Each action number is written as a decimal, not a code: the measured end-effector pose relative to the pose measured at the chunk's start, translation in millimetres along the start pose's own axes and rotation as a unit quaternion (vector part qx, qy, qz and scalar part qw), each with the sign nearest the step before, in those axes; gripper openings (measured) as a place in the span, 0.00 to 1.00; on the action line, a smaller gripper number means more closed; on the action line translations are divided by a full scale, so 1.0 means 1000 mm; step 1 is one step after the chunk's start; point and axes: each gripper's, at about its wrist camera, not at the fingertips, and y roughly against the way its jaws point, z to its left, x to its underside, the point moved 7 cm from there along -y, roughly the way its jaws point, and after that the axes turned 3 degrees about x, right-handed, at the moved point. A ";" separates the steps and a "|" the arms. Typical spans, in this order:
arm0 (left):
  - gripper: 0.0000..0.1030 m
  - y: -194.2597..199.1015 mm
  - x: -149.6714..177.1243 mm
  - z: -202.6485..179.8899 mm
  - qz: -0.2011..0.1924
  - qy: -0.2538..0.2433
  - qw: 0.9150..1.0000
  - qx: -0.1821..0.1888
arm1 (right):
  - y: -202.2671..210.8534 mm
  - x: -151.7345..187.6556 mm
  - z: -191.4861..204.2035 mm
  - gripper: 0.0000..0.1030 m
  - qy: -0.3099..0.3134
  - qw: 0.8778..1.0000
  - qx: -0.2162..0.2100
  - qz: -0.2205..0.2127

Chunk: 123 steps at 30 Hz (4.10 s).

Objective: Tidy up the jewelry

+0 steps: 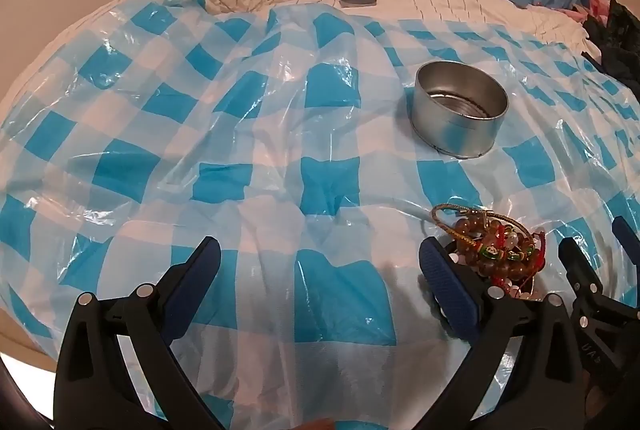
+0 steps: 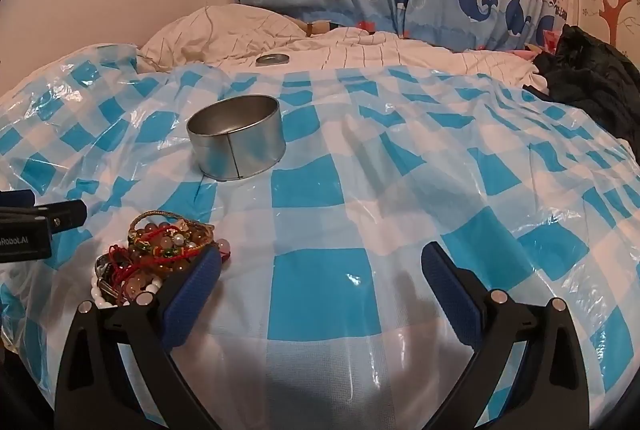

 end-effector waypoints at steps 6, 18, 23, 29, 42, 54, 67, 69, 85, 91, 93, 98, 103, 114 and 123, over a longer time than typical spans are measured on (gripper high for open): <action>0.93 -0.003 -0.001 -0.007 0.004 -0.005 1.000 -0.003 | 0.001 -0.001 0.000 0.93 0.001 1.000 0.001 -0.001; 0.93 -0.002 -0.003 -0.006 0.005 -0.001 1.000 0.001 | 0.001 -0.001 0.003 0.93 0.014 1.000 0.008 -0.005; 0.93 -0.004 -0.003 0.001 0.005 0.014 1.000 0.017 | 0.000 0.001 0.006 0.93 0.008 1.000 0.002 -0.005; 0.93 -0.010 0.000 0.009 0.012 0.025 0.999 0.016 | 0.005 -0.003 0.010 0.93 0.022 0.999 0.005 -0.026; 0.93 -0.007 0.002 0.025 0.000 0.042 0.999 0.014 | 0.006 -0.002 0.016 0.93 0.027 1.000 -0.007 -0.013; 0.93 -0.006 0.006 0.028 -0.004 0.043 0.999 0.020 | 0.012 -0.003 0.024 0.93 0.030 0.999 -0.025 -0.015; 0.93 -0.009 0.007 0.028 0.003 0.031 1.000 0.003 | 0.022 -0.002 0.041 0.93 0.062 0.996 -0.057 -0.021; 0.93 -0.010 0.008 0.032 0.006 0.033 0.999 0.000 | 0.025 -0.002 0.048 0.93 0.079 0.995 -0.059 -0.027; 0.93 -0.014 0.006 0.033 0.013 0.036 0.999 0.007 | 0.010 -0.026 0.111 0.93 0.214 0.968 -0.134 -0.003; 0.93 -0.011 0.004 0.038 0.010 0.051 0.999 0.011 | -0.028 -0.026 0.134 0.51 0.265 0.948 -0.160 0.074; 0.93 -0.011 0.003 0.041 0.011 0.058 0.998 0.015 | -0.039 -0.021 0.135 0.25 0.260 0.944 -0.174 0.108; 0.93 -0.010 0.002 0.042 0.010 0.058 0.998 0.017 | -0.038 -0.022 0.125 0.04 0.209 0.946 -0.215 0.125; 0.93 -0.012 0.002 0.041 0.012 0.056 0.998 0.018 | -0.027 -0.041 0.089 0.04 0.079 0.951 -0.273 0.122; 0.93 -0.009 0.003 -0.009 0.002 0.001 0.996 0.086 | 0.006 -0.084 0.009 0.04 -0.135 0.914 -0.377 0.058; 0.93 0.002 0.000 -0.082 -0.029 -0.077 0.982 0.169 | 0.005 -0.088 -0.011 0.04 -0.174 0.904 -0.388 0.045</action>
